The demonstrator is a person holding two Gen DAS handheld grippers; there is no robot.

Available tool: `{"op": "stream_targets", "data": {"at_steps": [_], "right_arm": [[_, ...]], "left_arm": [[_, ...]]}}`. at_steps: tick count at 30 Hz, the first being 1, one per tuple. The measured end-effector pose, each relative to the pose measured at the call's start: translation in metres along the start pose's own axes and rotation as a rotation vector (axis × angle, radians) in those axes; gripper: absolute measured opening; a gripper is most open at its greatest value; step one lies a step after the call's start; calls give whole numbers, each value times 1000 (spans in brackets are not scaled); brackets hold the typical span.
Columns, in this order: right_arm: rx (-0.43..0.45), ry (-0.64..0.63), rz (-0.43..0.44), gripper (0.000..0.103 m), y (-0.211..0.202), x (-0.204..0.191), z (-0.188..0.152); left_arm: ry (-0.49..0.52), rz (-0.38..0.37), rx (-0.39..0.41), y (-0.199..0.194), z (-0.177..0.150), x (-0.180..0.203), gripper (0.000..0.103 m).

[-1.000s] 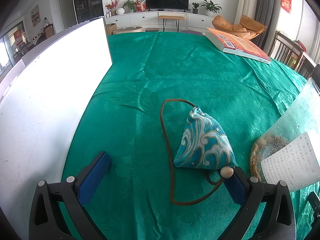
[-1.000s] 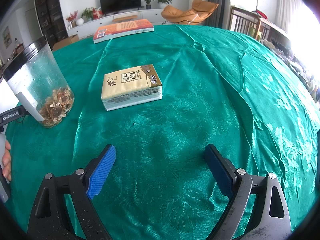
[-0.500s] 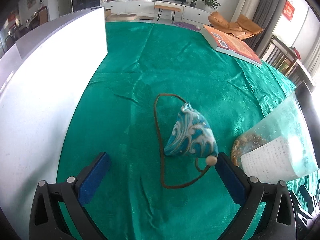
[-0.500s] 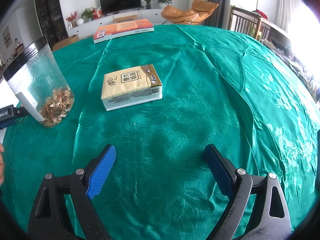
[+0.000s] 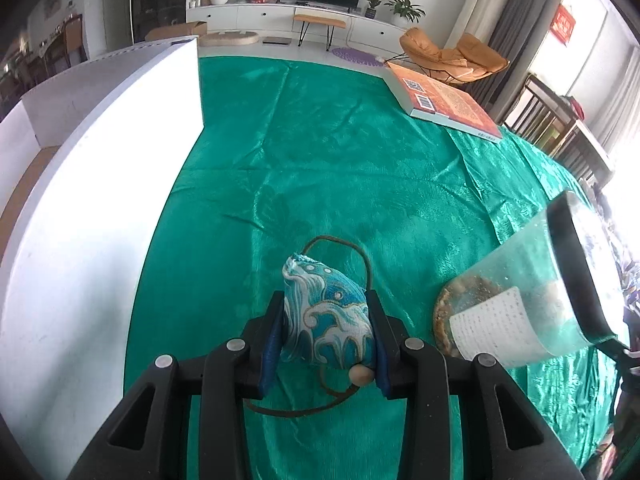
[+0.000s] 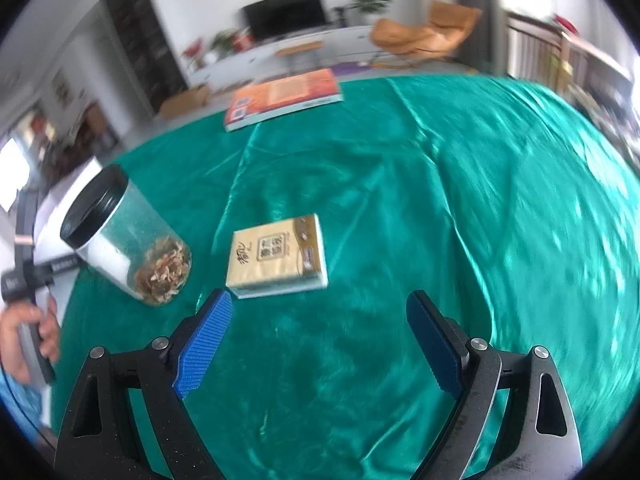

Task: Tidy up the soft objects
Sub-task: 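Grasp the teal pouch with the left tool while the right tool grasps the tissue packet, then carry the pouch and tissue packet over the white box and open both tools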

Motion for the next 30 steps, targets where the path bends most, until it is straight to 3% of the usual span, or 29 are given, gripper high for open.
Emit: {"op": "stream_targets", "data": {"at_steps": [4,7,8,10,13,17,21,25,30], "right_arm": [[-159,-445,-217,91,29,-53,37],[-246,-549,-228,91,61,-68,57],[-276,-526,-169,88,68,-67,64],[-326,-447,-130,72,78,-59,72],[-328,-282,-126,71,70,-42,70],[-246,25,10,71,31,-11,70],[-90,184,152,71,-38,-13,86],[22,106,252,71,-105,-77,107],[29,-74,482,71,-136,-224,109]], "left_arm": [[22,-34,-3,-20,-22,2,37],[60,-34,-8,-34,-35,4,37],[67,-37,-5,-41,-39,2,37],[69,-43,14,-54,-45,-3,37],[64,-63,33,-67,-49,-10,37],[64,-107,52,-85,-47,-15,37],[30,-160,98,-125,-42,-38,37],[2,-73,182,-175,-50,-81,37],[-70,162,202,-203,-79,-154,38]]}}
Point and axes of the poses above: each gripper's, at about its wrist camera, not at the fingertips, and y roughly the way its jaws point, x to its right, z to its top, the point moved 1 cm from there along y, roughly the way its jaws point, and after that the axes turned 15 degrees about -x, right-handed, at the moved point
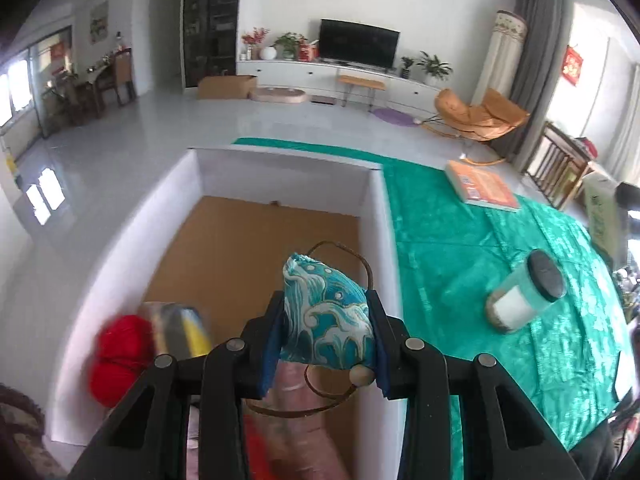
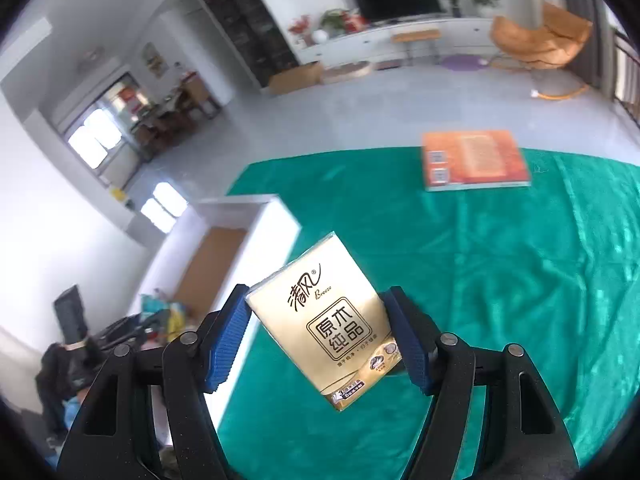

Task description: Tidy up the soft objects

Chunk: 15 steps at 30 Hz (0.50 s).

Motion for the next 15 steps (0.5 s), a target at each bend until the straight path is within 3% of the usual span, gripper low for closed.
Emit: {"op": "stream_targets", "data": {"at_steps": [2,4,5,6,8,11,15], "right_arm": [[-35,-78,89,71,31,-58,-4],[-62,-131,161,72,64,-105,-13],[-77,-145,194,74,80,-122,-17],[-98,-155,217,76,98,-137,-21],[-163,-156,237,83,133,-156,-29],[-224,-157,241,83,162,-161,-47],[-177,-209,86,83,158,-157,-62]], "left_arm": [[-42,87,-15,-2,-15,-27,41],[-78,164,-36,-2,-29,-48,60],[-95,193,-39,-3,-36,-55,83],[-112,220,-30,-4,-41,-61,97],[-138,266,7,-8,-51,-68,99],[-148,295,33,-12,-59,-71,99],[-200,290,132,-23,-71,-66,99]]}}
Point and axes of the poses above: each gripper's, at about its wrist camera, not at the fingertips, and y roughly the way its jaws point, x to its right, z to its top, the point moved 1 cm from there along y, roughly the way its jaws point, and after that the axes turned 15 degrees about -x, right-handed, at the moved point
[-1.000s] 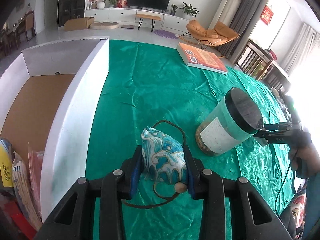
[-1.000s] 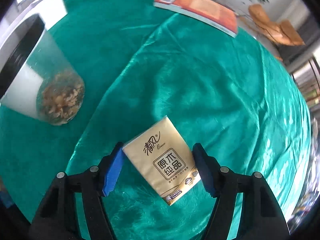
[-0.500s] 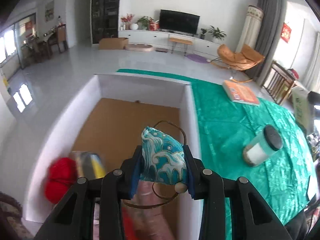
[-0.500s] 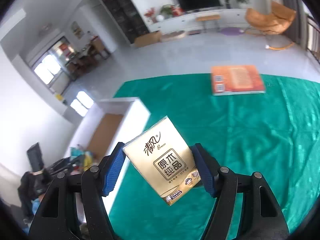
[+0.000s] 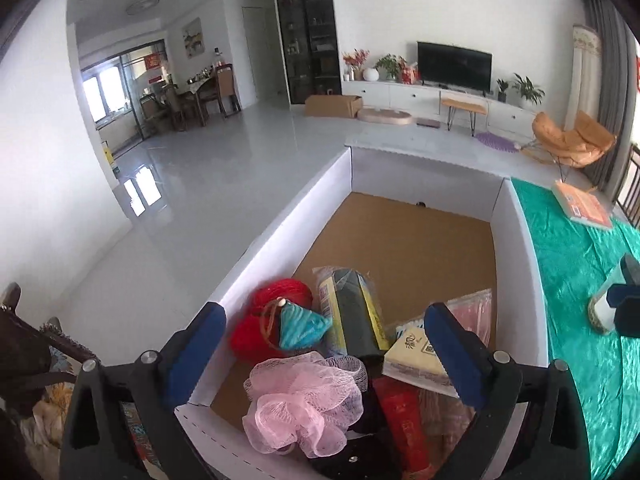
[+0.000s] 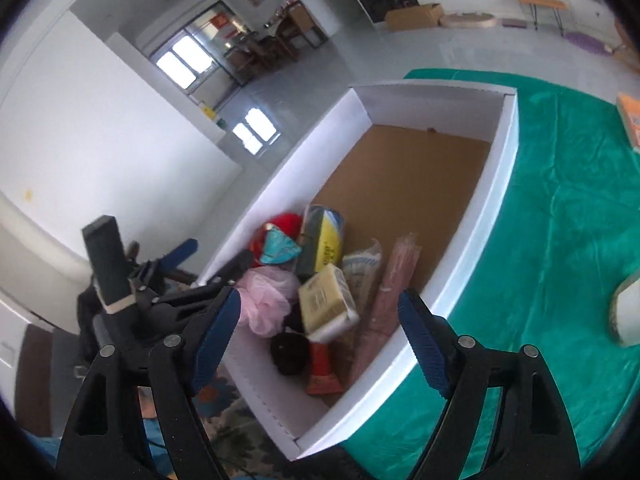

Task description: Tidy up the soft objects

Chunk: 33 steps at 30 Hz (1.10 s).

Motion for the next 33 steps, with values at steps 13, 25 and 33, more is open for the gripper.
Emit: {"op": "stream_targets", "data": {"at_steps": [13,25,33], "right_arm": [[44,-119,-247,83,-16,-3,-17],[28,-171,-356,83,-3,-19,-28],[27,-174,-365,83,-2,-20,-32]], "left_arm": [[-71,28,24,-13,-12,9,103],[-69,53,1,-14,-22,6,103],[-53,14,34,-24,-28,9,103]]}}
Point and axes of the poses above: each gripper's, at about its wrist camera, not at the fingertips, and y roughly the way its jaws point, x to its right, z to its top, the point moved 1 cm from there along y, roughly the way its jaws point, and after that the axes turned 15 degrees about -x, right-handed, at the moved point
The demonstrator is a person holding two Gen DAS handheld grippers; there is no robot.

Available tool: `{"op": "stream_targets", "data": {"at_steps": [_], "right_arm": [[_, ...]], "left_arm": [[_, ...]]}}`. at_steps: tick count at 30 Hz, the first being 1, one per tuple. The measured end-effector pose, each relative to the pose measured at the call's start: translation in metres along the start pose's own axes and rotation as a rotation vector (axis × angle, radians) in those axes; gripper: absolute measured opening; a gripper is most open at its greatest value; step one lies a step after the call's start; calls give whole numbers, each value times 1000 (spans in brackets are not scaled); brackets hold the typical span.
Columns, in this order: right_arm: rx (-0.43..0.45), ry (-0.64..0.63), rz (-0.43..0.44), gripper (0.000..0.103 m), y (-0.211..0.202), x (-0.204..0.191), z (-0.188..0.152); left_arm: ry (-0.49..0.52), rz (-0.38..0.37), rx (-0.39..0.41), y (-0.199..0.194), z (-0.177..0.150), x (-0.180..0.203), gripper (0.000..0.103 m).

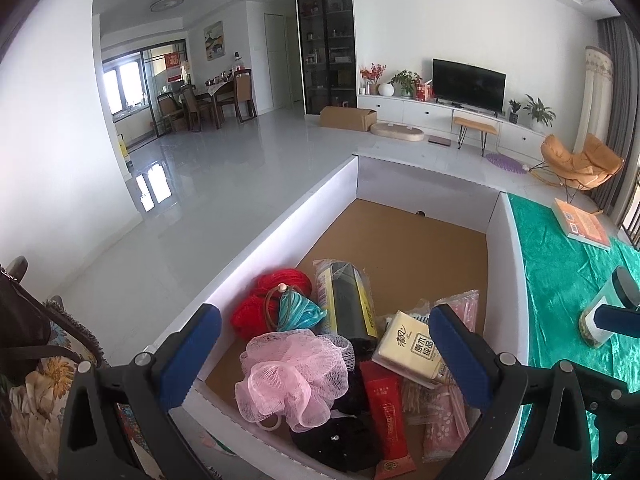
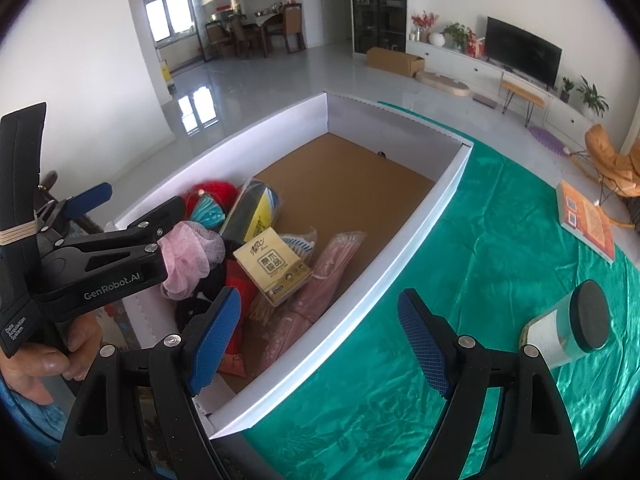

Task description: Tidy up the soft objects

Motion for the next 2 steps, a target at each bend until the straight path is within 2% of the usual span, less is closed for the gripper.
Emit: {"op": "stream_targets", "data": {"at_steps": [2], "right_arm": [[1,-1,2,83,0,0,-2]], "left_arm": [[16,1,12,-4,-1,3,103]]}}
Point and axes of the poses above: each gripper's, at about its wrist camera, not at the fingertips, and y roughly the way its jaws point, x to its right, z to its top, the point moved 1 cm from there along y, roughly the way its jaws point, and after that the axes turned 15 degrees about -x, right-handed, at the moved point
